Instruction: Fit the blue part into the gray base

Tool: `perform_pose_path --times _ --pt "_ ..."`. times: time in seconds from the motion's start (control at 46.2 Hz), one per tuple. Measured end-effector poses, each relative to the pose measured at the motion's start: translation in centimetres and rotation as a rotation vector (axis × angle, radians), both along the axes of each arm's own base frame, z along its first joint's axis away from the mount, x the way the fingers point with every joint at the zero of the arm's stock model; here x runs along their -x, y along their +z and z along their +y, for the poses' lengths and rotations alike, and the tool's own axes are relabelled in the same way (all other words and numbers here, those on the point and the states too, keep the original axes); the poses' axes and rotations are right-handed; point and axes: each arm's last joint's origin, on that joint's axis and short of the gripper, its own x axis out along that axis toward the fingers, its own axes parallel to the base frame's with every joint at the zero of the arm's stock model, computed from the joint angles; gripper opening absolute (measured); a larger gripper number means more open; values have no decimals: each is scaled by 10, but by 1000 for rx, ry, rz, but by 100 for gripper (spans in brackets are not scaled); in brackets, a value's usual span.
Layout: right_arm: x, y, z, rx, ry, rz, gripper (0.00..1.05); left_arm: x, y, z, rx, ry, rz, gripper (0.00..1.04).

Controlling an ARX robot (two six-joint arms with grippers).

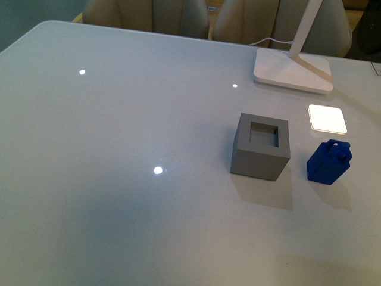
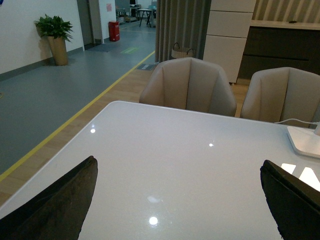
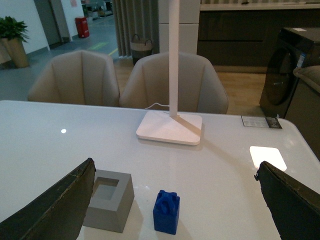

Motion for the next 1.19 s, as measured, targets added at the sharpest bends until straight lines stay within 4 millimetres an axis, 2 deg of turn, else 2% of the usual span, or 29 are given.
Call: perform_pose_path --times 0.671,0.692,0.779,0.844,0.93,1.017,1.06,1.103,1.19 --pt "0 0 0 0 0 0 96 0 0 0 0 0 0 97" --pt "0 0 0 -2 -4 11 96 0 0 0 0 0 0 97" --pt "-5 1 2 -14 -215 267 96 0 0 0 0 2 0 97" --pt "-22 11 1 -7 -289 353 96 0 0 0 0 -1 0 97" --pt "-45 24 -2 -47 -282 399 96 0 0 0 0 -1 0 97" --pt "-83 33 -14 -92 -264 494 96 0 0 0 0 0 0 97" --pt "-102 33 -19 -105 -252 537 96 0 0 0 0 0 0 97" --pt "-131 29 -26 -126 -234 628 96 0 0 0 0 0 0 97" --pt "-169 17 -28 -143 -189 756 96 0 0 0 0 0 0 97"
